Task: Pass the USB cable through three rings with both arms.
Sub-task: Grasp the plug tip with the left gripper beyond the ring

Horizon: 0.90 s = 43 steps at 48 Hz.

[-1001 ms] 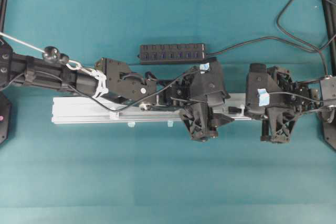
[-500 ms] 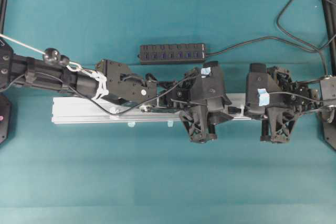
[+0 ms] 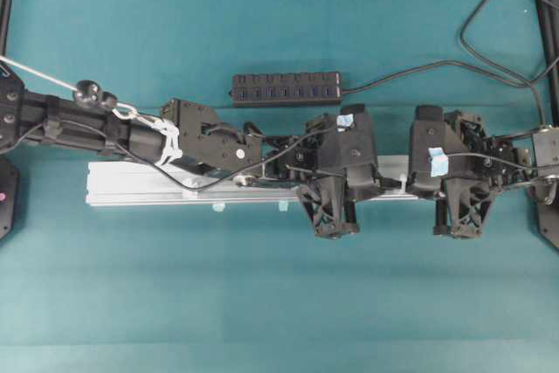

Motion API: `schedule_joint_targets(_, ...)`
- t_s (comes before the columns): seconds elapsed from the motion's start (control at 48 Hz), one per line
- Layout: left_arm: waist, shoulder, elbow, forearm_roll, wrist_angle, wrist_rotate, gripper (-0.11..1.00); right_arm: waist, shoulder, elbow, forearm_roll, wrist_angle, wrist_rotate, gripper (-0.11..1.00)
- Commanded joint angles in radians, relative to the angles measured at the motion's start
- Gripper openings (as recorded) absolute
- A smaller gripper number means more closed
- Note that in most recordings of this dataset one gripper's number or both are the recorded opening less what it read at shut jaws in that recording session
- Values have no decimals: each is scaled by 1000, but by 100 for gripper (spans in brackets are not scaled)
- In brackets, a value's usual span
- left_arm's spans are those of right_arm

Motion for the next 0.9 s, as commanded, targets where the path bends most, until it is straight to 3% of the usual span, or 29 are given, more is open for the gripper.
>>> schedule_joint_targets(0.0,2,-3,-26,3,-15,12,23,5,-3,-14,3,-12,11,-6)
schedule_joint_targets(0.209,0,6,-46,3,-9,49,23,6,-3,-12,6,-12,12,-6)
schedule_joint_targets(0.751,-6,5,-48,3,-6,49,23,6,-9,-6,9,0,14,-5)
schedule_joint_targets(0.876,-6,2,-46,3,-6,49,23,6,-11,-6,11,5,40,-1)
